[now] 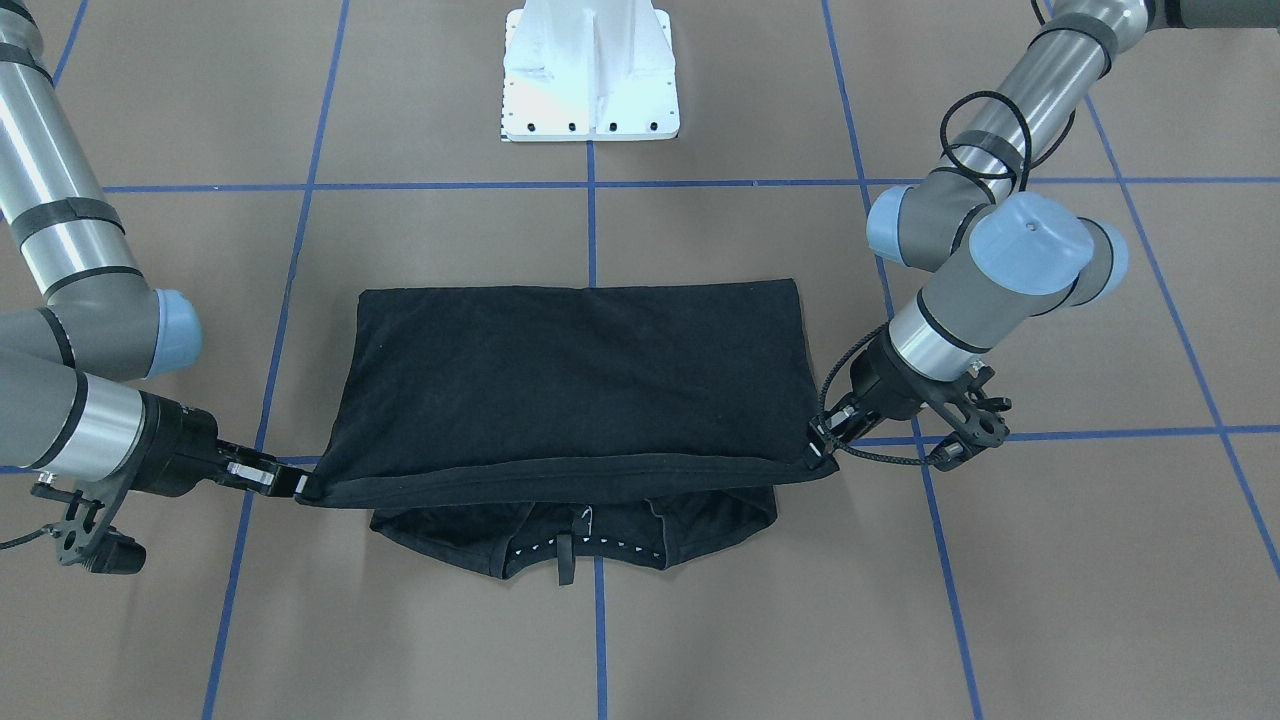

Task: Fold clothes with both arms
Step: 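Lower the hem with both grippers onto the collar edge farthest from the robot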

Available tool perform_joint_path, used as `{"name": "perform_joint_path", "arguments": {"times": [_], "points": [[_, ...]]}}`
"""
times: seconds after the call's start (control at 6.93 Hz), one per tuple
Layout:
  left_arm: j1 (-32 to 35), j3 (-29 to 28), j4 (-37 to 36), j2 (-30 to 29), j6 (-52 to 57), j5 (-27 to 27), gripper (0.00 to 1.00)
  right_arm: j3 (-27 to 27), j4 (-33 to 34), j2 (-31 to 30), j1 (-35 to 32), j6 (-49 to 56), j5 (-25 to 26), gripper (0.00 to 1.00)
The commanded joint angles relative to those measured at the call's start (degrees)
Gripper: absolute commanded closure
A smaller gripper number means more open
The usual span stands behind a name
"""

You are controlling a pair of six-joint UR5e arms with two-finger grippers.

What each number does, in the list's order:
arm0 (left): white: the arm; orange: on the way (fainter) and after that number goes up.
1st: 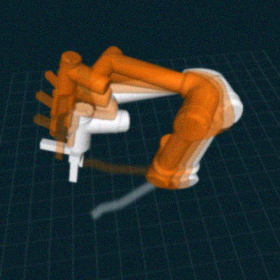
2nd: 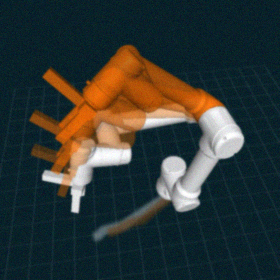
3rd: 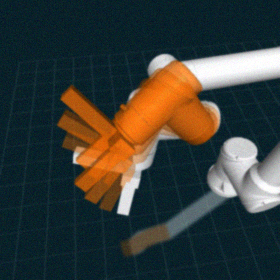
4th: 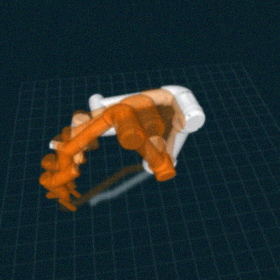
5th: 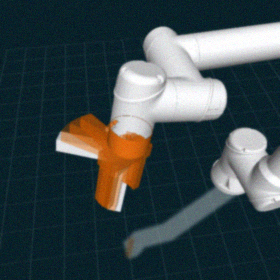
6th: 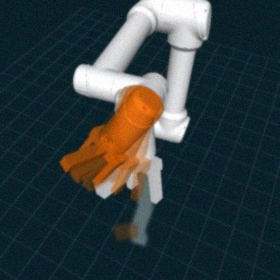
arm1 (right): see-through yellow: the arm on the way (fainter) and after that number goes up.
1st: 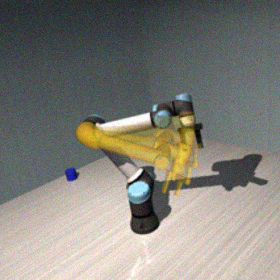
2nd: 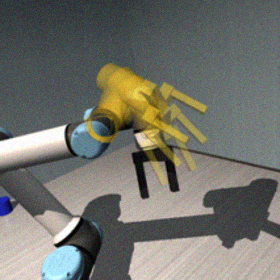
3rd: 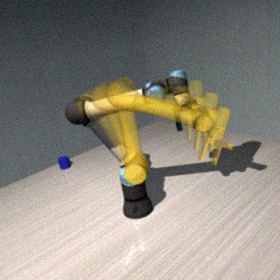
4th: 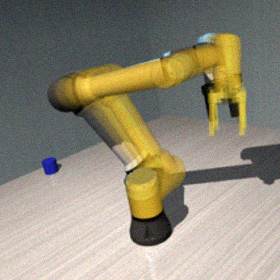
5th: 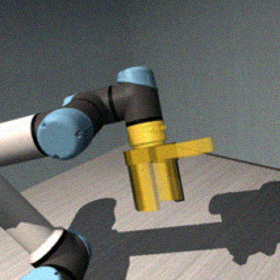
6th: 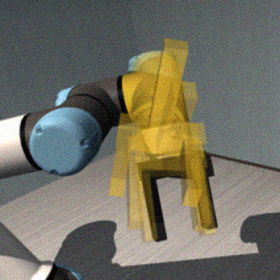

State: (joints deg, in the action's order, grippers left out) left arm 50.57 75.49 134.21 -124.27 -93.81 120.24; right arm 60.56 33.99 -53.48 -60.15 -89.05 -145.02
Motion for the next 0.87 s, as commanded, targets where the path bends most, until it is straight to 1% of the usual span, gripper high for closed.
{"name": "perform_joint_path", "arguments": {"times": [0.0,0.29,0.72], "points": [[0.66,0.0,0.0,-0.09,0.21,-0.09,1.0,0.0,0.55,0.31,-0.32,-0.07,0.0,1.0],[1.45,-0.08,0.0,-0.09,0.38,-0.09,1.0,-0.09,0.72,0.13,-1.89,-0.16,-0.26,1.0],[1.37,-0.08,0.0,-0.01,0.38,0.0,1.0,-0.09,1.69,0.13,-1.81,0.11,-0.17,1.0]]}}
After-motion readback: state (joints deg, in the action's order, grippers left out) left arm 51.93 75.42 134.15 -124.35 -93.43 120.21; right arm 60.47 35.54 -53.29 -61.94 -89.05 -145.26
